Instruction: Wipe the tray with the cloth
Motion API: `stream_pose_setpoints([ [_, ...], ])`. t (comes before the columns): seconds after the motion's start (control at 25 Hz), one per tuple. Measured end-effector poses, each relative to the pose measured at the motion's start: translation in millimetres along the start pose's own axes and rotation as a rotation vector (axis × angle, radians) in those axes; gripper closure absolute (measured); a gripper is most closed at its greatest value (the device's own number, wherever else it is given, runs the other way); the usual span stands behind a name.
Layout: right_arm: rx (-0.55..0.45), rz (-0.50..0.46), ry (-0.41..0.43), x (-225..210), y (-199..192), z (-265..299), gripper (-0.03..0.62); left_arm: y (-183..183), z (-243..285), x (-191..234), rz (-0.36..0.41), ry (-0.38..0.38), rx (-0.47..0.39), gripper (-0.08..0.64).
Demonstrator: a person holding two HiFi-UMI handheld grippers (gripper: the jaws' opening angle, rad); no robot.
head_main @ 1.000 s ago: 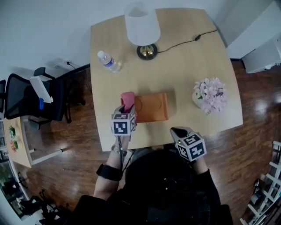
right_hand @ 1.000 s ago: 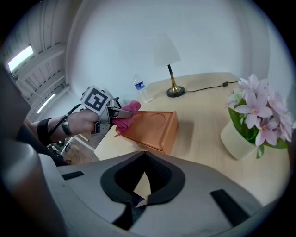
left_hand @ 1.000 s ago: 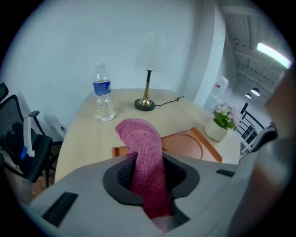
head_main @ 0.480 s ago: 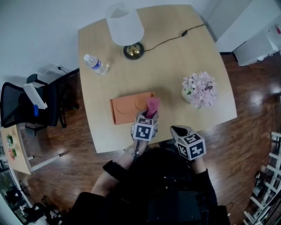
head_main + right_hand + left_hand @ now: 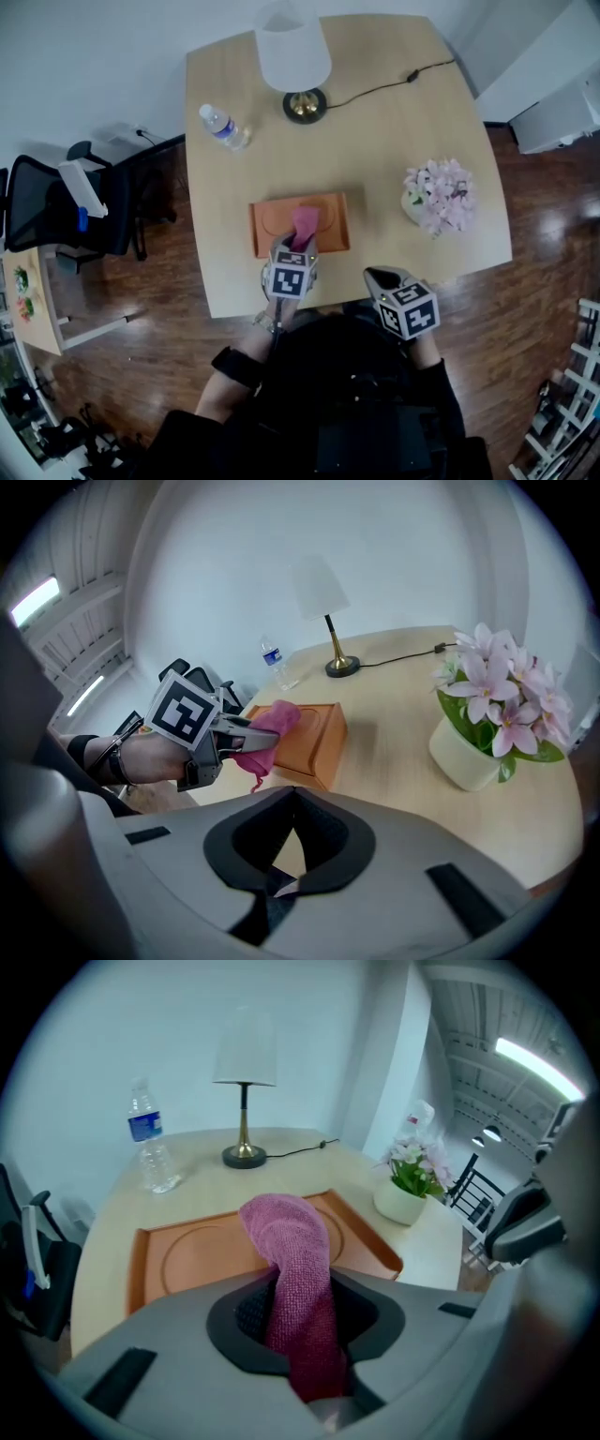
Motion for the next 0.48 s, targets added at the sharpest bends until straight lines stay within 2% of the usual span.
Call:
stream_pose_setpoints([
  [0.28, 0.011, -0.033, 0.011, 16, 5, 11, 0.584, -31, -47, 71, 0.0, 0.16, 0.005, 0.46],
  [0.48, 0.008, -0.051, 0.005, 27, 11, 16, 0.584, -37, -52, 77, 0.038, 0.167, 0.004, 0.46],
])
Point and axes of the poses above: the fingertips, and each gripper's own axes: z forward along the fingers, x to its left, y out of its top, the point moved 4 cm from there along -z, backward along the fingers, and after that the axes turned 7 degrees about -y, right-handed, at the moved point
